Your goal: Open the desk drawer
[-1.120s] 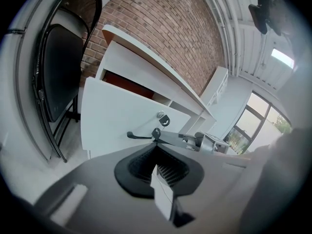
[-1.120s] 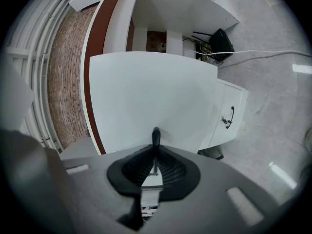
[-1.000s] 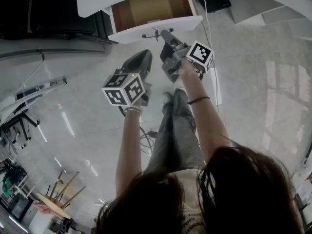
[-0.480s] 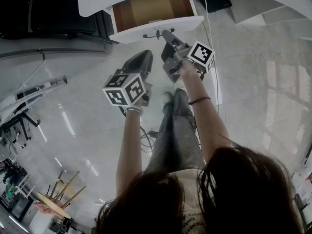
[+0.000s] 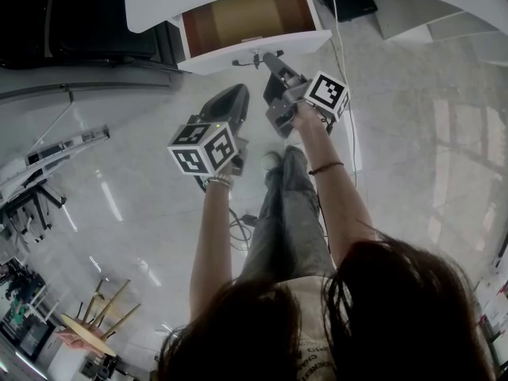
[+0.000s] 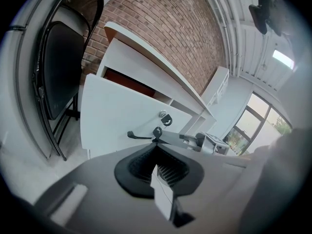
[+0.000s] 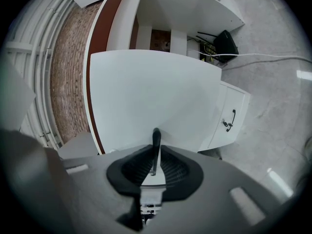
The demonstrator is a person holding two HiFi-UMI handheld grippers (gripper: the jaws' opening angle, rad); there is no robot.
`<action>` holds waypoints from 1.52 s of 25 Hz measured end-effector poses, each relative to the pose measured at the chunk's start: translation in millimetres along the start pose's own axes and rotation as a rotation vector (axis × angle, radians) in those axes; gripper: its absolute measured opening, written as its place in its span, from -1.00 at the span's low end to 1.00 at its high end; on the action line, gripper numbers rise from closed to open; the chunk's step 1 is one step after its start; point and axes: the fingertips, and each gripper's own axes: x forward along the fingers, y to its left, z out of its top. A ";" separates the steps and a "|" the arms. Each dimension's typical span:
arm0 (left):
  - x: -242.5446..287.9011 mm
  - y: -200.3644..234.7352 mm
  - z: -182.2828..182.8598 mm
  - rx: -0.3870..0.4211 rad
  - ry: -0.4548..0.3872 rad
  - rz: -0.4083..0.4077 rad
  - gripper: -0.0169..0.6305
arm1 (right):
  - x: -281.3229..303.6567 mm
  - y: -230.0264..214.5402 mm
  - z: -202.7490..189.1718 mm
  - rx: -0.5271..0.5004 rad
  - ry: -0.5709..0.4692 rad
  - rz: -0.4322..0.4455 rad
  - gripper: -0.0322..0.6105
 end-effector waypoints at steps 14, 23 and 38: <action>-9.3 -4.4 12.5 -0.002 -0.021 0.009 -0.95 | -17.4 14.1 -1.2 -0.190 0.061 -0.084 -0.70; -40.6 -41.9 34.9 0.051 -0.047 0.016 -0.95 | -67.8 81.4 -2.0 -0.570 0.137 -0.135 -0.72; -183.6 -202.5 146.0 0.168 -0.202 -0.049 -0.95 | -161.7 338.0 -50.4 -1.061 0.194 -0.021 -0.79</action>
